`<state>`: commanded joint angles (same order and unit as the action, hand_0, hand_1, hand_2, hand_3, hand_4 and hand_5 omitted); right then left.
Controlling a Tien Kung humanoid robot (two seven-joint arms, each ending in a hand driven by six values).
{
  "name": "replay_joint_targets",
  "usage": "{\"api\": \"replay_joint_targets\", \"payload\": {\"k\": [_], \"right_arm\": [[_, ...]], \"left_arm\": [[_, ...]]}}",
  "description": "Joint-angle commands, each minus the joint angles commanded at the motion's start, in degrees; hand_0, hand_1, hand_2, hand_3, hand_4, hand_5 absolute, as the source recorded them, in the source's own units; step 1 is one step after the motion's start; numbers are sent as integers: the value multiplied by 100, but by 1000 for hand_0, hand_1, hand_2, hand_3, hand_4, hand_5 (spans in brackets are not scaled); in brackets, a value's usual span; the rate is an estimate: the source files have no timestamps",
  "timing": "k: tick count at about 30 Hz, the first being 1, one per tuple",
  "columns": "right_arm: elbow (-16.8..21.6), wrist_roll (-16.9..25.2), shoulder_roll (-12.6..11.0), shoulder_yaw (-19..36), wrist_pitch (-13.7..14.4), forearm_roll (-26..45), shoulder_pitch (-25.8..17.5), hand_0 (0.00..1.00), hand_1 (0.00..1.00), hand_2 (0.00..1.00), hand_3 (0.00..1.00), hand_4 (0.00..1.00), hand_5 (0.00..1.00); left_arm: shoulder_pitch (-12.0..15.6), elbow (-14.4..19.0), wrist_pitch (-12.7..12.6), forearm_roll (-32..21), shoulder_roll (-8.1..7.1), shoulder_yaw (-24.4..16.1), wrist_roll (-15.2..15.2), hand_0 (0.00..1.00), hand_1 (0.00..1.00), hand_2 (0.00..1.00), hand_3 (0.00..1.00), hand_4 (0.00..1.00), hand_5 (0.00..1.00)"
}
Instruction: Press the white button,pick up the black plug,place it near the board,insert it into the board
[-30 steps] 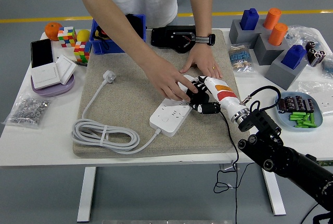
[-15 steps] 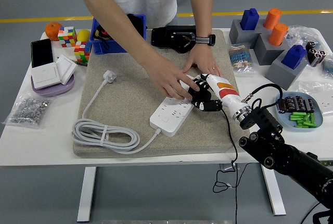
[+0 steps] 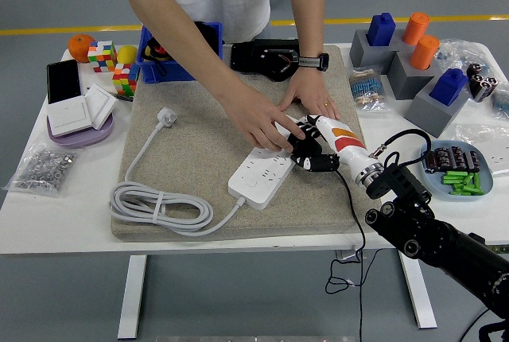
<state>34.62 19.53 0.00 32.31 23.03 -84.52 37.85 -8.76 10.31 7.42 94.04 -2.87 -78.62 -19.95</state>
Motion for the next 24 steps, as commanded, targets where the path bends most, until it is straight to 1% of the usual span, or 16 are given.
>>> {"api": "replay_joint_targets", "payload": {"k": [5,6,11,12,24], "right_arm": [[25,19,0,-13,-67,39,-7,843,794,737,799,998,353],[30,21,0,-13,-68,39,-8,857,825,767,817,998,403],[45,39,0,12,-57,16,-7,857,825,767,817,998,403],[51,47,0,15,-53,14,-6,851,813,763,811,998,430],[138,134,0,66,2,41,-30,841,802,758,805,998,418]], "left_arm": [[-1,0,2,14,2,-8,-3,681,674,656,677,526,178],[-1,0,2,16,2,-7,-4,681,675,656,676,525,177],[-1,0,3,26,3,-16,-4,681,675,656,676,525,177],[-2,0,4,32,3,-21,-6,682,675,656,676,522,174],[-10,0,2,39,5,-40,-6,681,675,656,675,519,171]]}}
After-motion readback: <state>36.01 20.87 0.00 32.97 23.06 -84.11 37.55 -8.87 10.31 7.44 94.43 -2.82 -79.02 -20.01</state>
